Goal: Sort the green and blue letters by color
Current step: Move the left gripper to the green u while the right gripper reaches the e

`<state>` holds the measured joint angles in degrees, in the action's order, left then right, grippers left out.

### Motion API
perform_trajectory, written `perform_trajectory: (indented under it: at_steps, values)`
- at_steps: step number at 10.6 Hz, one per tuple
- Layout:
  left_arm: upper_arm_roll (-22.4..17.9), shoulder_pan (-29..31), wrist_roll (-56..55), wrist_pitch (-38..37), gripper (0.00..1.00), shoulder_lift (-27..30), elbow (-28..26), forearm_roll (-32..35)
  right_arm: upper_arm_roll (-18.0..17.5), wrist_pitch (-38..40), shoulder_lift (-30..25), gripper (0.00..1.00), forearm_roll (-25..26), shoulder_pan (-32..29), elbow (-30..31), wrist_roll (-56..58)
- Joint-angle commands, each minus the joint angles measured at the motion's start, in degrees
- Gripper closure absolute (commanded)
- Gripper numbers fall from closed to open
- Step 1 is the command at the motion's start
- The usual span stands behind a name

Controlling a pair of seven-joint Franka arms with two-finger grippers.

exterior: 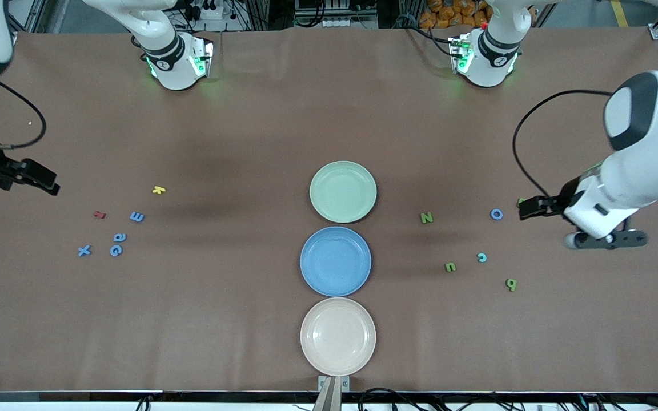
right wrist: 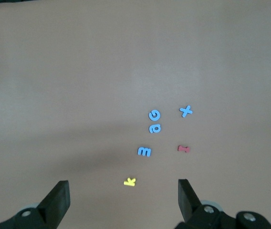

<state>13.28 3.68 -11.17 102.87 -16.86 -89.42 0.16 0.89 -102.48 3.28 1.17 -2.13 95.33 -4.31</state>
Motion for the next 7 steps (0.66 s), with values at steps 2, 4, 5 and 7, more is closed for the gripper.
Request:
perform_trajectory:
  at_steps: [2, 4, 5, 7]
  values:
    - [-0.4, -6.0, -9.7, 6.7, 0.00, -8.4, 1.4, 2.0, -0.4, -12.0, 2.2, 0.00, -0.1, -2.3, 11.0, -0.5]
    - [-0.3, -7.5, -12.4, 9.3, 0.05, -11.5, 1.4, 6.7, -0.4, -12.4, 5.1, 0.00, -0.2, -2.9, 12.0, -0.6]
    - [-0.3, -7.5, -12.9, 11.5, 0.08, -13.7, 1.4, 6.4, -0.4, -12.9, 6.5, 0.00, -0.4, -3.6, 12.8, -0.6]
    - [-0.4, -7.2, -14.4, 16.8, 0.13, -18.6, 1.4, 6.2, -0.4, -22.0, 7.4, 0.00, -6.7, -5.1, 19.3, -0.3]
